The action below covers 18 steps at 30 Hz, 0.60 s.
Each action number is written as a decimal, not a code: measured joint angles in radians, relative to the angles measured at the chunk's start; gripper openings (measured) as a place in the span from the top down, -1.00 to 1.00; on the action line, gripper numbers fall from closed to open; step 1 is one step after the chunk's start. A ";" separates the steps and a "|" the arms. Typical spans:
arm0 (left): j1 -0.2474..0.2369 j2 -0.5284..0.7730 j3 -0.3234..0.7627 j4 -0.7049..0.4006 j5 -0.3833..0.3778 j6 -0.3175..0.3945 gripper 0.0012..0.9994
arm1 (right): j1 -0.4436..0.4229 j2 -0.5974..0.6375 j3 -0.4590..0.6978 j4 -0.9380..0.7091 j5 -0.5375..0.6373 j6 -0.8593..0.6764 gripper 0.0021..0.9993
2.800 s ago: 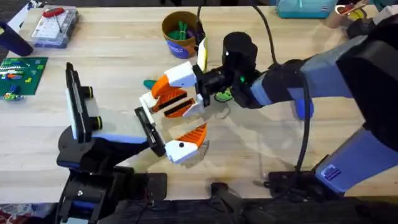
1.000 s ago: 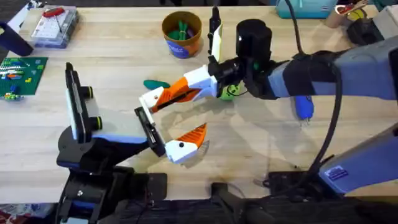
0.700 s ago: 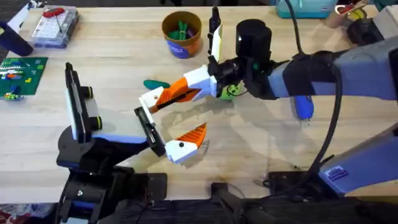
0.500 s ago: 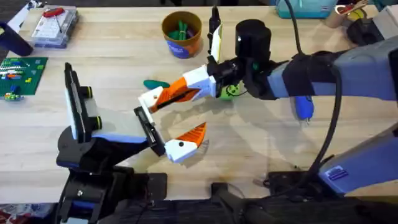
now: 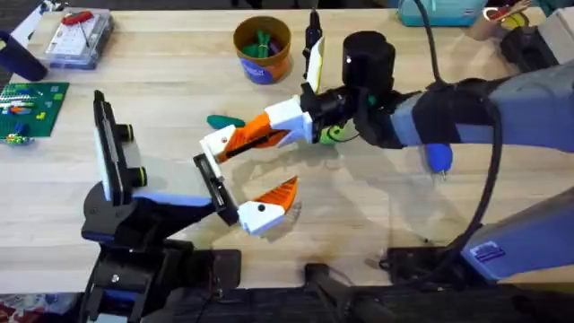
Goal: Pick up the gripper from the table and insert it into the empty holder that is missing its gripper. Then pick up a screw, insert it into the mounting hole, and use the screwdriver to tighten it. Finally, clean up the table by picking up the vegetable and placing it into the bucket.
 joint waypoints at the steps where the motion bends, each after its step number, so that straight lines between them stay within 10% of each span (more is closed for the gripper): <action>1: 0.000 0.000 0.000 0.000 0.001 0.000 -0.97 | 0.000 -0.005 -0.005 0.000 0.006 0.000 0.99; 18: -0.001 0.000 0.000 -0.002 0.004 -0.006 -0.97 | 0.004 -0.026 -0.030 0.005 0.035 0.017 0.99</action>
